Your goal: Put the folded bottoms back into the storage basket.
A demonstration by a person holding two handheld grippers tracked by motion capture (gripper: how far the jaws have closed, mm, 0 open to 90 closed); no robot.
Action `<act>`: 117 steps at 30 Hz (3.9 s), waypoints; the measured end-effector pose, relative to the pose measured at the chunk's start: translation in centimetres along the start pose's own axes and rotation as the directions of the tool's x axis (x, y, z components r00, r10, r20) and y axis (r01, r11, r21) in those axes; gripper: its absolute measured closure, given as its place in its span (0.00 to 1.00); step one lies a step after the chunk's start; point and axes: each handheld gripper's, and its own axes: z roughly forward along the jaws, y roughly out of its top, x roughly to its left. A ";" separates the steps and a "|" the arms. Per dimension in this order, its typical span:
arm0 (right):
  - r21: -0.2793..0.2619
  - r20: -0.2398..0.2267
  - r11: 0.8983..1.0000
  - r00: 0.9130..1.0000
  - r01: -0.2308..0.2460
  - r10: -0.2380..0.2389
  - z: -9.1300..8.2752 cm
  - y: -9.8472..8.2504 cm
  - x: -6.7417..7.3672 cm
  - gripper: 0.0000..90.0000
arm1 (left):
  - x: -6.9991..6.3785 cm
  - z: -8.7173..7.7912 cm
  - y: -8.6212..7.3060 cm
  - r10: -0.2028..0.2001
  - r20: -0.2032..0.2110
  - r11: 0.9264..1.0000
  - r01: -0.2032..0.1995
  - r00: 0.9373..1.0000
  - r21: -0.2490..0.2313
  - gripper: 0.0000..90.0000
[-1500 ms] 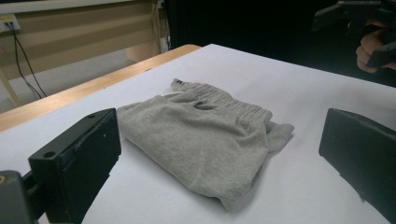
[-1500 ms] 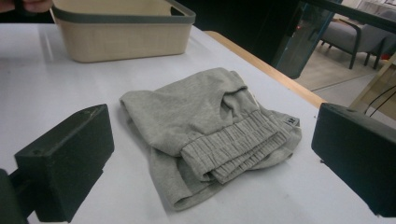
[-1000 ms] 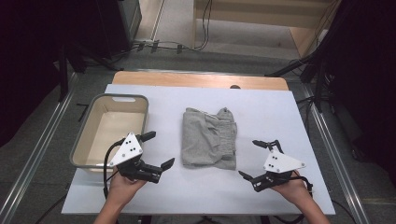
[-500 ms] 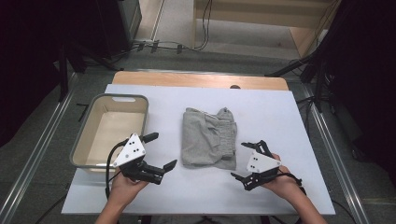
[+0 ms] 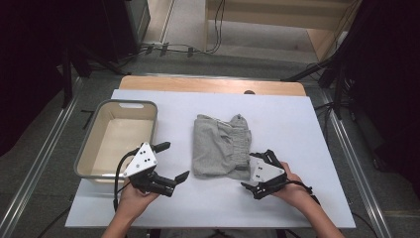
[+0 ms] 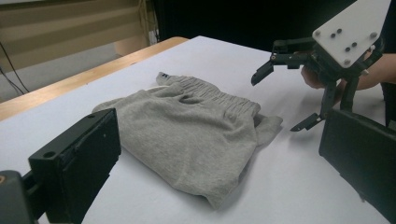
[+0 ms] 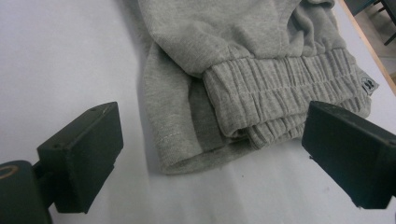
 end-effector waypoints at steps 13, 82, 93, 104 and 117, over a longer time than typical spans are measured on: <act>0.009 0.011 1.000 1.000 0.020 -0.020 1.3 -0.3 -0.3 0.14 | 0.0 0.2 -0.1 0.000 0.009 1.000 0.000 1.000 0.006 0.00; 0.006 -0.037 0.996 0.996 -0.086 0.086 2.4 -0.6 -2.6 0.77 | 0.8 7.6 2.0 -0.138 -0.009 0.983 0.138 0.990 0.118 0.00; 0.016 -0.053 0.994 0.993 -0.108 0.108 2.4 -0.5 -2.8 0.77 | 2.2 10.5 3.7 -0.196 -0.042 0.970 0.200 0.980 0.139 0.00; 0.018 -0.059 0.994 0.992 -0.112 0.113 2.4 -0.5 -2.9 0.77 | 4.7 13.5 4.2 -0.269 -0.089 0.941 0.282 0.959 0.187 0.00; 0.015 -0.067 0.993 0.991 -0.117 0.117 2.4 -0.6 -3.0 0.77 | 8.1 16.0 4.1 -0.348 -0.149 0.894 0.375 0.926 0.245 0.00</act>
